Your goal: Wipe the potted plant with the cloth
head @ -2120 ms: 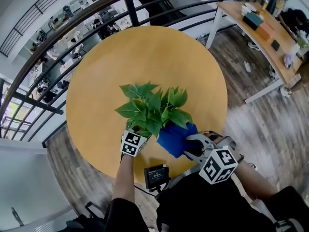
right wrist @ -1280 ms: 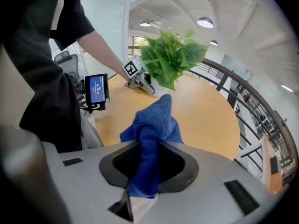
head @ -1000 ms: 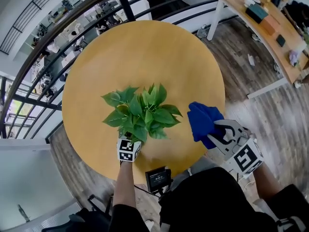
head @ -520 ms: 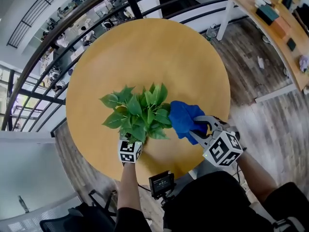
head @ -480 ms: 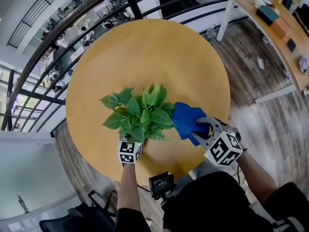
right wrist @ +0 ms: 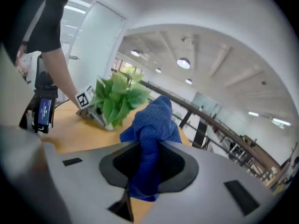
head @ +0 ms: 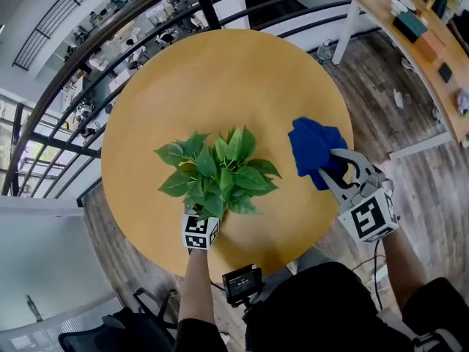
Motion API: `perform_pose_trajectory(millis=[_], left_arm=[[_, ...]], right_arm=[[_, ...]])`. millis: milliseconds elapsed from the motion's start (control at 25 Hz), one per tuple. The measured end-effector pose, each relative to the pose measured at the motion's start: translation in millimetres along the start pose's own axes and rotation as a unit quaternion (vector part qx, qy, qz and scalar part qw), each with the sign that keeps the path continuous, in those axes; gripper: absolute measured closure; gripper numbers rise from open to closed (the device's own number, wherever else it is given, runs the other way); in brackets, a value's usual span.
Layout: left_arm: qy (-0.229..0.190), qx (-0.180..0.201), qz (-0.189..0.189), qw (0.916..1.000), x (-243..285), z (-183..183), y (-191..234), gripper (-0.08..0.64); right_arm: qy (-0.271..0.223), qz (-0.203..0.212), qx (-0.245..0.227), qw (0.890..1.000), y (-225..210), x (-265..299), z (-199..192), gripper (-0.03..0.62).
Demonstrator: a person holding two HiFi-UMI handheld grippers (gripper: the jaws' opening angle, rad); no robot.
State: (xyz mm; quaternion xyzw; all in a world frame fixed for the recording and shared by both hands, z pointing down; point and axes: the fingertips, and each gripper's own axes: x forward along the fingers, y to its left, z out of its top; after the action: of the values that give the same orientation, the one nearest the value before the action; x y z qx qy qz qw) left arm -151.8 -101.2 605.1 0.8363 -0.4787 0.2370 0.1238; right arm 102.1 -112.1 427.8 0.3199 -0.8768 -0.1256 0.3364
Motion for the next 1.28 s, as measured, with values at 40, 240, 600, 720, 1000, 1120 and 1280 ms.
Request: perform_pose_trajectory(millis=[40, 240, 600, 720, 1000, 1120, 1280], left_arm=[[0.000, 0.000, 0.000, 1.0000, 0.4, 0.0, 0.2, 0.183], [0.001, -0.001, 0.002, 1.0000, 0.7, -2.2, 0.6, 0.183], [0.001, 0.001, 0.000, 1.0000, 0.5, -0.4, -0.3, 0.184], [0.001, 0.000, 0.000, 1.0000, 0.7, -1.2, 0.2, 0.186], [0.000, 0.000, 0.000, 1.0000, 0.4, -2.2, 2.4, 0.186], [0.001, -0.001, 0.000, 1.0000, -0.2, -3.8, 3.3, 0.186], [0.003, -0.002, 0.000, 1.0000, -1.1, -4.5, 2.8, 0.186]], right_arm=[[-0.033, -0.017, -0.019, 0.999, -10.8, -3.9, 30.6, 0.490], [-0.125, -0.044, -0.152, 0.979, -4.5, 9.9, 136.4, 0.491], [-0.005, 0.020, -0.199, 0.980, 26.3, 95.7, 69.1, 0.489], [0.006, 0.046, -0.105, 0.993, 22.0, 106.8, 47.2, 0.489], [-0.010, 0.085, 0.098, 0.991, 19.6, 115.5, 21.3, 0.489], [-0.023, 0.087, 0.184, 0.979, 12.7, 113.4, 12.7, 0.489], [-0.027, 0.091, 0.264, 0.960, 8.8, 109.7, -0.5, 0.489]])
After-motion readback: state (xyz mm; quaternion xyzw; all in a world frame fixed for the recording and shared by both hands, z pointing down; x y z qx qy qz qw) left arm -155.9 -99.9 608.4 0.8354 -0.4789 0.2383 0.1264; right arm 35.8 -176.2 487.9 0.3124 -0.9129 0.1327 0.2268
